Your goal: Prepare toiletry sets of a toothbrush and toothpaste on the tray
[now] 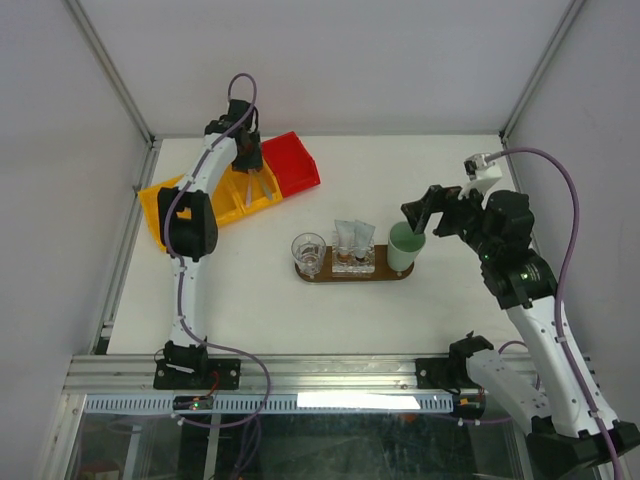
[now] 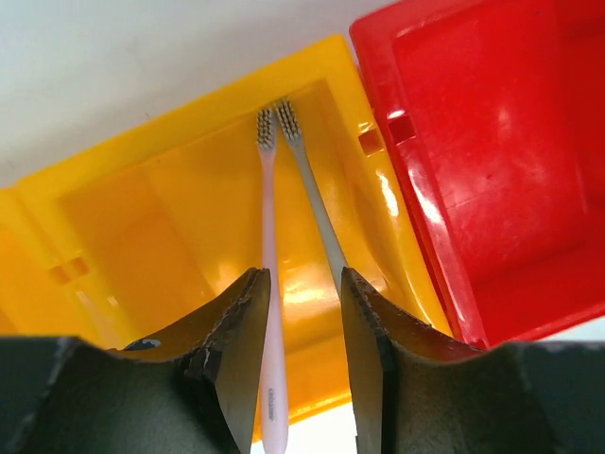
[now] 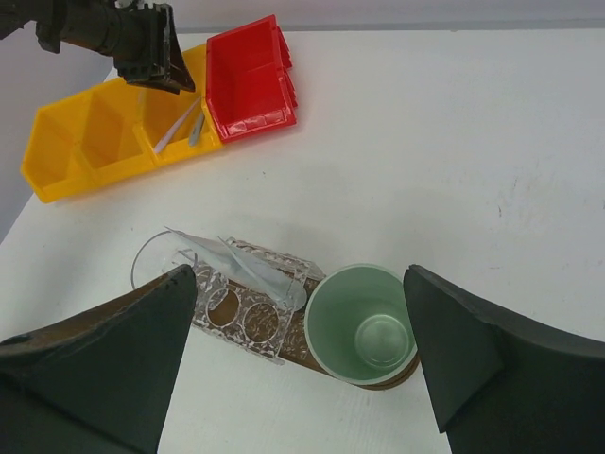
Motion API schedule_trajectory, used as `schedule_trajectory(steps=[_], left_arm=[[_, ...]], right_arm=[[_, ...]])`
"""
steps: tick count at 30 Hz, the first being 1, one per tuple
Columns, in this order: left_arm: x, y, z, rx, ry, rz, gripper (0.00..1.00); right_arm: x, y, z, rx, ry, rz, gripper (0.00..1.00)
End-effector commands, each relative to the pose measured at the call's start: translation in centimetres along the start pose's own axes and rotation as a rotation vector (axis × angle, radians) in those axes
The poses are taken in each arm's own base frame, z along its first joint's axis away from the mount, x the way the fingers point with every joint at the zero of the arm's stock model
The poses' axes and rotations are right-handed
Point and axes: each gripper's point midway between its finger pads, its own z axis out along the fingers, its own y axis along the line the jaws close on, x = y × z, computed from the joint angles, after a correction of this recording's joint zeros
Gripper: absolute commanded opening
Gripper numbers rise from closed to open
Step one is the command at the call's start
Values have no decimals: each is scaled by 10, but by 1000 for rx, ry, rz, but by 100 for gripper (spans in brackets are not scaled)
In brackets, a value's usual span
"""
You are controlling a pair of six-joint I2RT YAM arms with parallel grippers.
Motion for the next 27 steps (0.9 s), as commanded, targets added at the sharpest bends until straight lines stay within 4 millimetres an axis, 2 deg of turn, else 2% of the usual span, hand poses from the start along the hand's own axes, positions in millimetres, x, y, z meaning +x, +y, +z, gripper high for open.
schedule_trajectory(steps=[1,5,10,15,21,23,27], left_arm=[[9,-1,7,-37,39,45,38],[18,10,18,-110,54,41,41],[30,17,24,-157,79,43,40],[37,15,27,-150,96,44,24],[23,14,11,-147,55,38,4],[16,13,3,-144,35,27,0],[-6,8,-23,-122,-37,2,0]], right_arm=[[-13,3,4,-12,-49,-27,95],[-10,4,7,-20,-36,-26,95],[-6,5,7,-26,-31,-31,95],[-5,5,7,-26,-36,-39,95],[-6,6,6,-23,-41,-47,95],[-6,5,6,-20,-40,-46,95],[-6,5,6,-16,-34,-47,96]])
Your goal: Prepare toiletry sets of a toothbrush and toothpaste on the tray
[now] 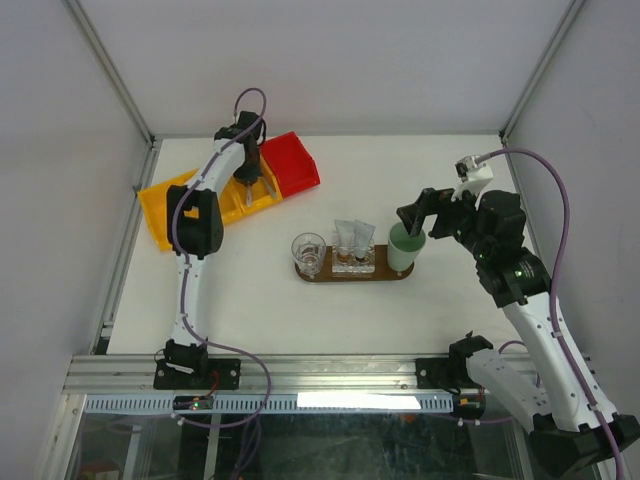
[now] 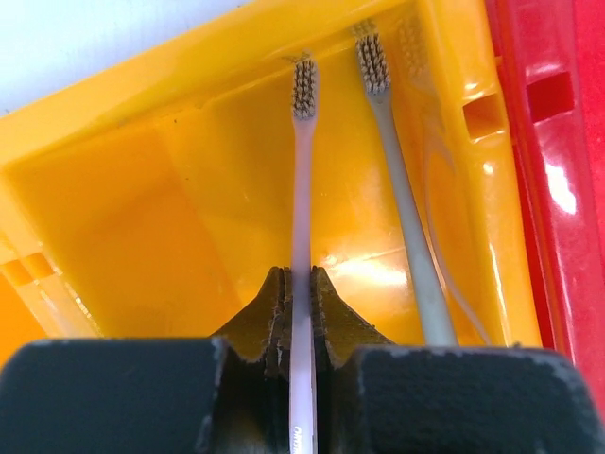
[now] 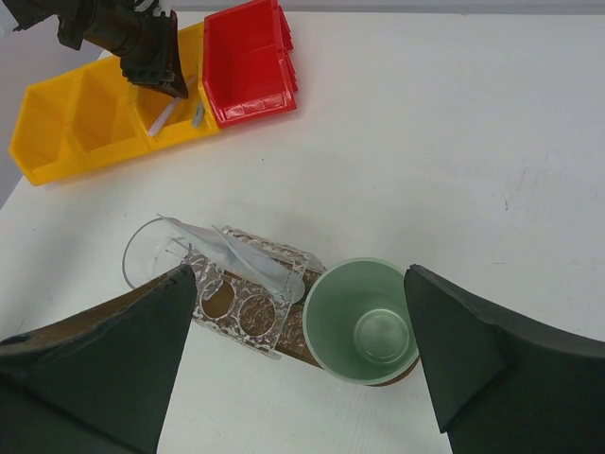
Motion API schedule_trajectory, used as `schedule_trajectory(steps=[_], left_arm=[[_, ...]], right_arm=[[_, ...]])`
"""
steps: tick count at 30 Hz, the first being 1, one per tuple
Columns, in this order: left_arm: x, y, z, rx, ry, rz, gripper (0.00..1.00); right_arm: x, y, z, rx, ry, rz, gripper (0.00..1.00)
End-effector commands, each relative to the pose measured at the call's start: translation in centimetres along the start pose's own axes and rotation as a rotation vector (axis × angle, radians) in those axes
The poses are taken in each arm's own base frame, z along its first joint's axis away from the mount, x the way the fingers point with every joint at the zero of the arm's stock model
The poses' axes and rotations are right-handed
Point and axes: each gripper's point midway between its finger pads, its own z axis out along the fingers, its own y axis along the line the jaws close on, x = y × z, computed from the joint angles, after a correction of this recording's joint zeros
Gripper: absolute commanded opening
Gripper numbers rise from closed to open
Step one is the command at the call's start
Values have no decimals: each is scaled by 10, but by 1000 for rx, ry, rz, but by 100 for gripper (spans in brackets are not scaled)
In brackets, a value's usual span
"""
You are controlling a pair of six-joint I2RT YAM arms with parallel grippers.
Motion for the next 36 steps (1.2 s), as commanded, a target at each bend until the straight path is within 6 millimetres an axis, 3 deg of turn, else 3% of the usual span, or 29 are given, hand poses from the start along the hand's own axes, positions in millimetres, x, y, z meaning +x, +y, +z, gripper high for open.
schedule_trajectory(steps=[1,6,12,15,16,22,25,30,36], left_arm=[[-48,0,-70,37,-174,-53,0],[-69,6,-120,71,-264,-86,0],[-77,6,-186,174,-361,-118,0],[-78,-4,-230,311,-457,-108,0],[-80,-8,-262,379,-527,-100,0],[-44,-42,-368,706,-833,6,0],[-21,-51,-409,831,-984,49,0],[10,-50,-434,933,-1088,73,0],[29,-65,-445,974,-1116,122,0]], right_arm=[[-21,4,-3,-4,-72,-26,95],[-20,4,-3,-3,-70,-21,96],[-21,6,-4,-6,-61,-9,96],[-24,11,-7,-28,-54,11,95],[-26,14,-8,-40,-54,19,96],[-31,46,-11,-186,-16,138,95],[-30,68,-10,-295,14,233,92],[-41,103,2,-499,20,416,84],[-52,153,41,-591,22,492,74]])
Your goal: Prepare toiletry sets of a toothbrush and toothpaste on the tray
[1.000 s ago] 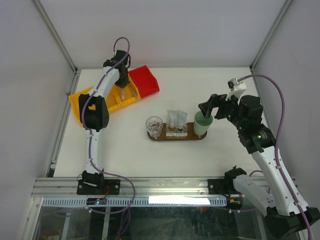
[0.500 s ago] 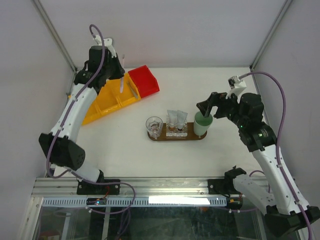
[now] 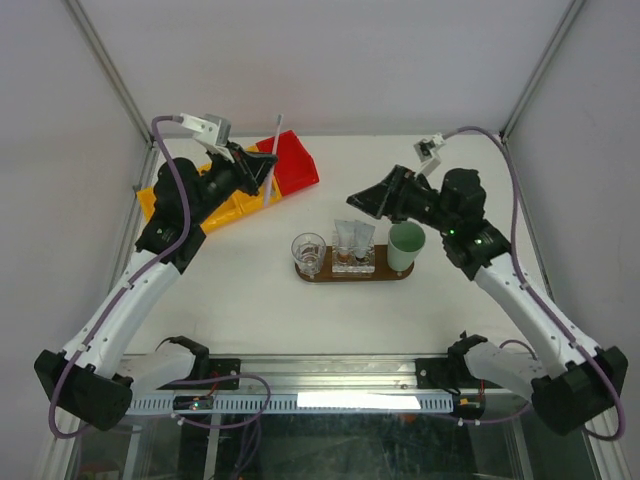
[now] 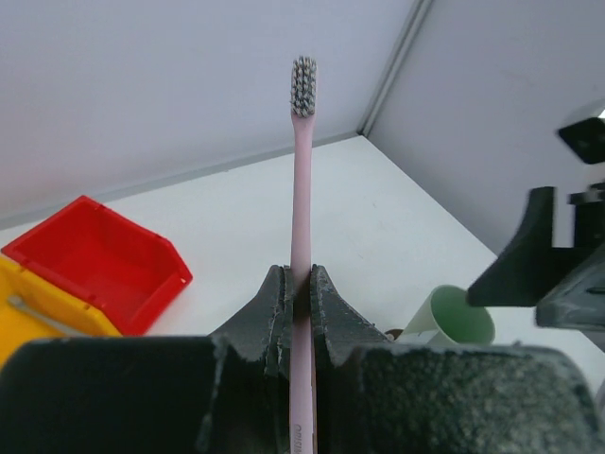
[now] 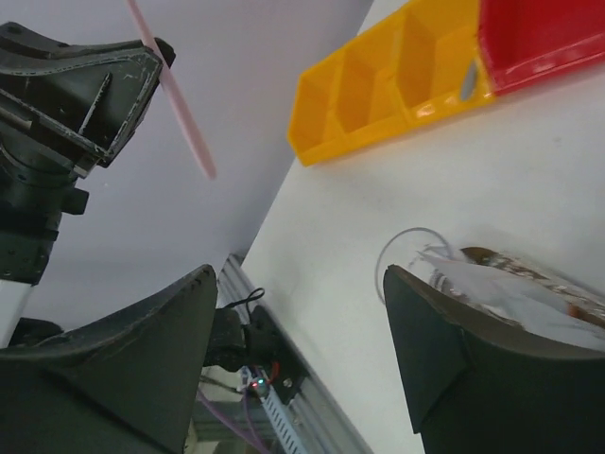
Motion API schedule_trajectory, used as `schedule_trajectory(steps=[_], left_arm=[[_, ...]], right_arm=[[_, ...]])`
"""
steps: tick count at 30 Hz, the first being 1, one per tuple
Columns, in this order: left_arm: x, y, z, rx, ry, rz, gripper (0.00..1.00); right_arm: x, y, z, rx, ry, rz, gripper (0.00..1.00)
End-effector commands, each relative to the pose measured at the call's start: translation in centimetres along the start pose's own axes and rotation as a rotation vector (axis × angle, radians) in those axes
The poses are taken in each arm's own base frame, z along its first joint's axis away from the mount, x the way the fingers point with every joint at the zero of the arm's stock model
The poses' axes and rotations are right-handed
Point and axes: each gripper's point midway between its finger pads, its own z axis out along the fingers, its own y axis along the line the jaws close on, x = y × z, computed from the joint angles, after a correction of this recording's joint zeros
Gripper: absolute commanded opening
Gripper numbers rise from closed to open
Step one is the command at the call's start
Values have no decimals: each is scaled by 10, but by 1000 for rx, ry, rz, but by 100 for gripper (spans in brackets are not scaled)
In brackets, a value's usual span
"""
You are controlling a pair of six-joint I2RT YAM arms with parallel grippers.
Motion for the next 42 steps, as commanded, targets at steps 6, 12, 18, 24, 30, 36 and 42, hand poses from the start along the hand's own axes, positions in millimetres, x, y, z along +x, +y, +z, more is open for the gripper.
schedule_trajectory(steps=[6,12,18,24,30,36,42], left_arm=[[-20,-23,-3,29,-111,88,0],[-19,-14,-4,-15,-112,132,0],[-18,-12,-3,-21,-105,148,0],[-19,-13,-5,-14,-108,159,0],[-18,-13,-5,-15,-105,167,0],[-13,-11,0,-13,-83,173,0],[-8,-8,5,-26,-63,170,0]], right_arm=[[7,108,65,-293,61,17,74],[7,139,79,-352,89,6,74],[-4,159,91,-390,77,-7,74],[-84,90,136,39,-335,-88,22],[-96,91,148,55,-361,-115,27],[-91,99,153,3,-343,-114,31],[-90,98,149,0,-345,-114,31]])
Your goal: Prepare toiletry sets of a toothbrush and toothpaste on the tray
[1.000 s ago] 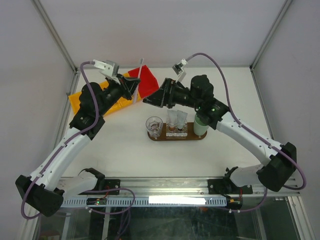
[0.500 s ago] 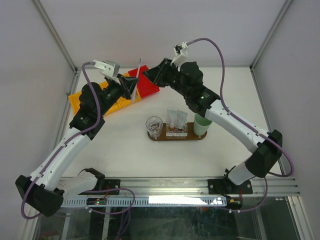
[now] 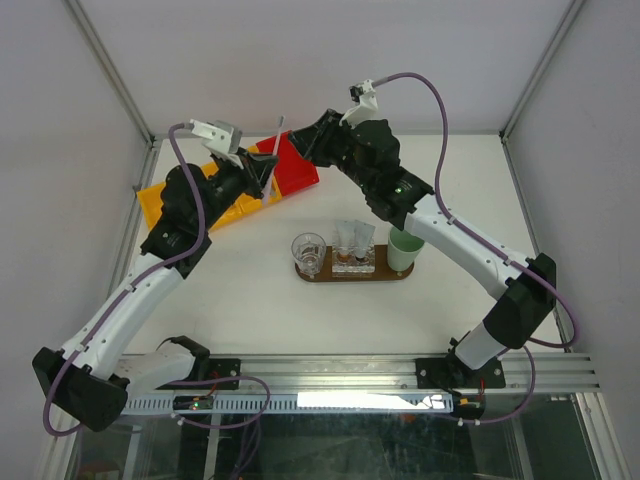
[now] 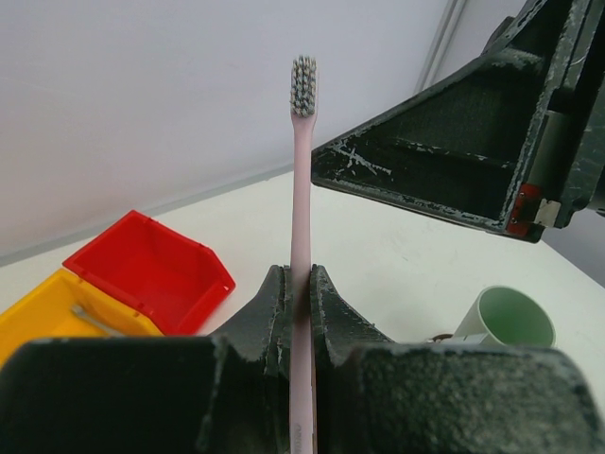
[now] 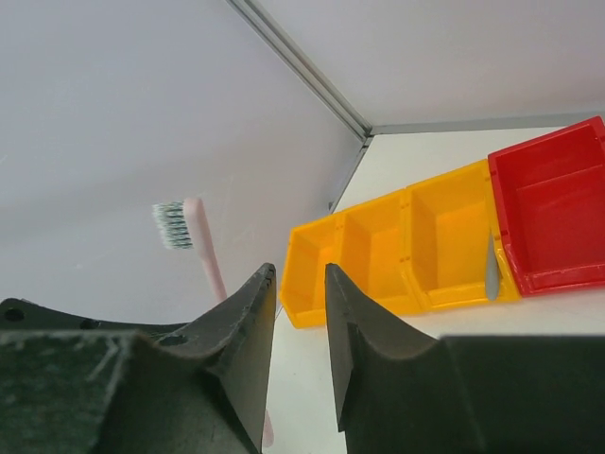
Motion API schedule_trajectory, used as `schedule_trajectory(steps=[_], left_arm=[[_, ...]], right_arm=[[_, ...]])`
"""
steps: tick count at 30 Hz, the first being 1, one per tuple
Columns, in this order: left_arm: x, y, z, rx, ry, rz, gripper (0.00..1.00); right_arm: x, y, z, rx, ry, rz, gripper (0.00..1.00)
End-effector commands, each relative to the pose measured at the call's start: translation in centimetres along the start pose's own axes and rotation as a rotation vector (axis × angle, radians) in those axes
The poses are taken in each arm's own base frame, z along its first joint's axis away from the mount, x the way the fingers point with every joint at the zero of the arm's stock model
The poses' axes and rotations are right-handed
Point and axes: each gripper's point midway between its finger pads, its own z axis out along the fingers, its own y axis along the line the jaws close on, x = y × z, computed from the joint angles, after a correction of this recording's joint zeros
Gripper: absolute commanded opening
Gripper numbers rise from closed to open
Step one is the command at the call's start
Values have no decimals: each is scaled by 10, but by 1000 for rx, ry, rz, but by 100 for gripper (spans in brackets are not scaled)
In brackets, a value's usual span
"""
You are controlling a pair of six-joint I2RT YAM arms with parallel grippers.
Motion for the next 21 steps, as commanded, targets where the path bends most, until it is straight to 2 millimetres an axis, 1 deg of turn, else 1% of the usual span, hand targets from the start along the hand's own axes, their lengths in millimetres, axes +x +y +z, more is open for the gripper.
schedule_trajectory(steps=[1,2,3,5,7,8,9,10,11,12,13,17,21], left_arm=[[-13,0,4,3,-35,32,0],[-12,-1,5,3,-31,32,0],[-12,-1,6,6,-27,30,0],[-11,-2,5,11,-25,27,0],[-11,-2,5,12,-26,28,0],[-12,-2,5,13,-28,27,0],[-11,-3,5,15,-27,25,0],[-11,-4,4,22,-28,26,0],[-10,-5,4,27,-27,26,0],[-11,-5,5,29,-27,25,0],[-11,-5,5,30,-27,25,0],[-9,-5,6,31,-22,27,0],[-6,-5,9,32,-13,29,0]], right_arm=[[-32,22,-8,-58,-103,-5,31],[-29,26,-10,-77,-92,26,39],[-17,42,-16,-163,-16,49,47],[-12,43,-18,-175,4,55,52],[-10,42,-19,-174,16,52,54],[-7,39,-19,-172,33,14,60],[-8,35,-19,-156,33,11,60],[-8,32,-19,-153,34,19,59],[-5,32,-18,-163,40,30,57],[-3,36,-19,-188,50,49,51],[-2,37,-18,-195,50,57,48],[0,34,-11,-182,46,78,44],[-1,35,-6,-186,43,82,42]])
